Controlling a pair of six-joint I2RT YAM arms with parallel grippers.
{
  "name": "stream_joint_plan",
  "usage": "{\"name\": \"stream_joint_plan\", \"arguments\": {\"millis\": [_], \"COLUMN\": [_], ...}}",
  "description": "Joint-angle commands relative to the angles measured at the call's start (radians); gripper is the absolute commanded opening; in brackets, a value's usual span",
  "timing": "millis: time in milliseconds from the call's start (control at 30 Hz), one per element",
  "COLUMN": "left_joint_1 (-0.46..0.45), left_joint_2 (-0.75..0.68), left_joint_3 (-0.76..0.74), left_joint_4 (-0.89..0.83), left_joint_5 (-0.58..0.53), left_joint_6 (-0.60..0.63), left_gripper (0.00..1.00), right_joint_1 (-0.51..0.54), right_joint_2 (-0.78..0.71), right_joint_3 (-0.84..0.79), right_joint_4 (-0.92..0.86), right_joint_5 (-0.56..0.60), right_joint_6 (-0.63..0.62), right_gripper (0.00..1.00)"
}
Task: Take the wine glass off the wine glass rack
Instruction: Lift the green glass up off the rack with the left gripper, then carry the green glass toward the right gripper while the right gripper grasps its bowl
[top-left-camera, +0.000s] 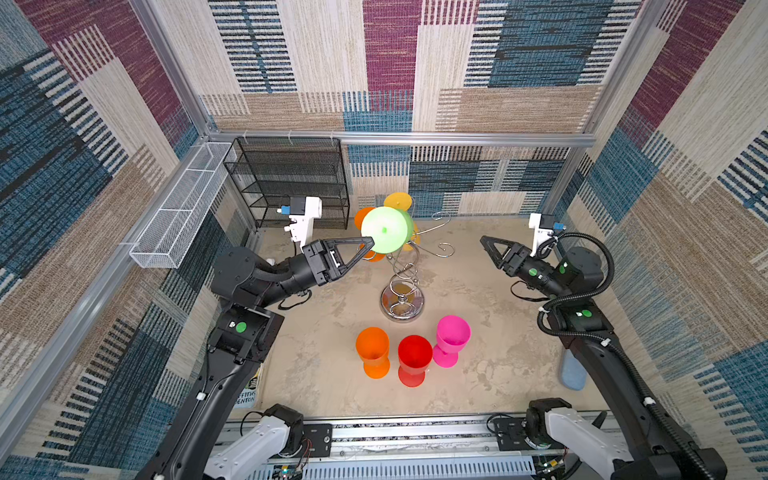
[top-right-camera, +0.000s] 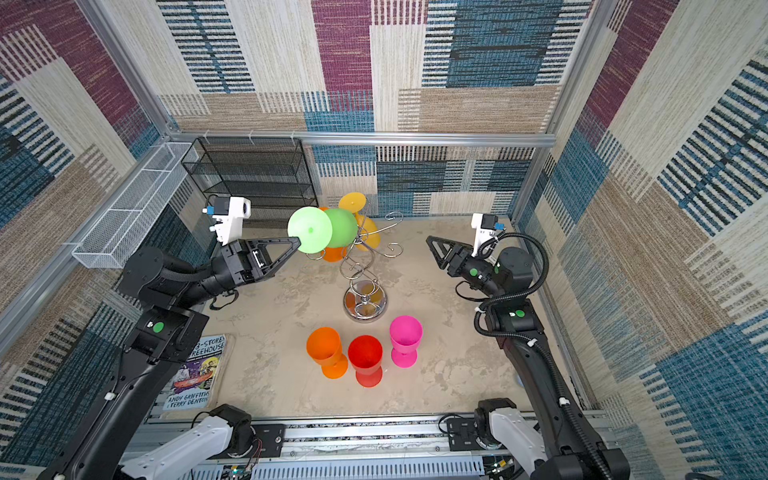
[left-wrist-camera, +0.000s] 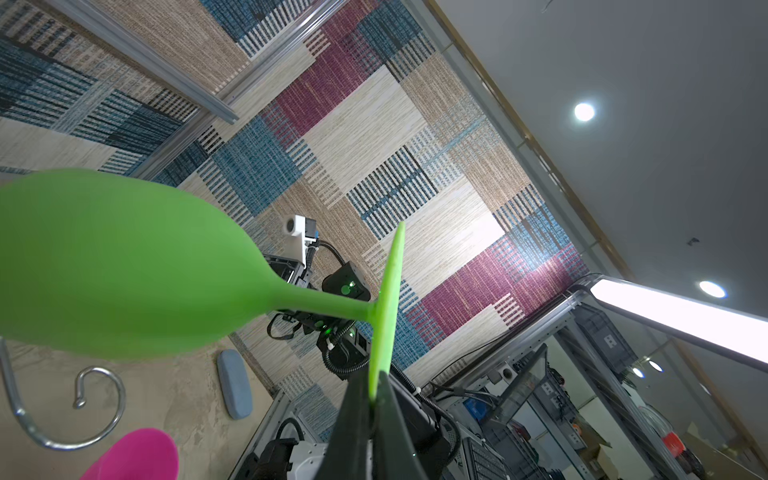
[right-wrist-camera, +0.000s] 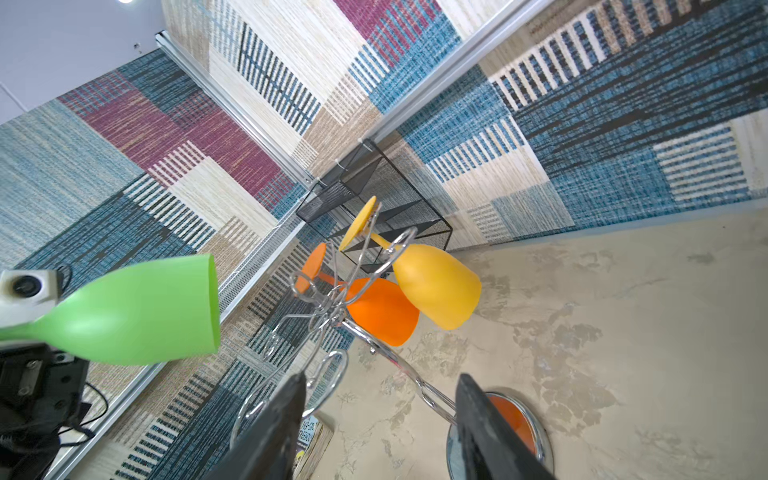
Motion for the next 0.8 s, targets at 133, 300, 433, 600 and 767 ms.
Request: {"name": "stream_joint_plan", "arguments": {"millis": [133,300,433,600,767], "left_joint_1": [-0.005,-0.057,-0.118,-0.17,-0.208], "left_joint_2": [0.117,0.22,0.283,0.338,0.371], "left_joint_3": [-0.047,-0.084,-0.091,-0.095,-0.109], "left_joint_4": [0.6,0.841,0.927,0.99,1.027], "left_joint_5": [-0.018,-0.064,-0.083,-0.099,-0.119], "left_joint_6": [-0.26,-0.402,-0.443,-0.47,-0.485], "left_gripper": [0.0,0.0,0.0,0.0,0.0], "right_joint_1": [-0.001,-0.001,-0.001,-0.001,-0.001], "right_joint_2": [-0.022,-0.005,0.026,0.06,0.09], "right_joint_3": [-0.051,-0.094,-0.086,-0.074,-0.062], "right_joint_4": [0.318,0.588,0.722,0.845,0.88], "right_joint_5": [-0.187,-0.255,-0.29,-0.305,-0.303], "right_joint_6": [0.075,0.182,0.226,0.266,0.274], "right_gripper": [0.59,0.59,0.6,0.6,0.6]}}
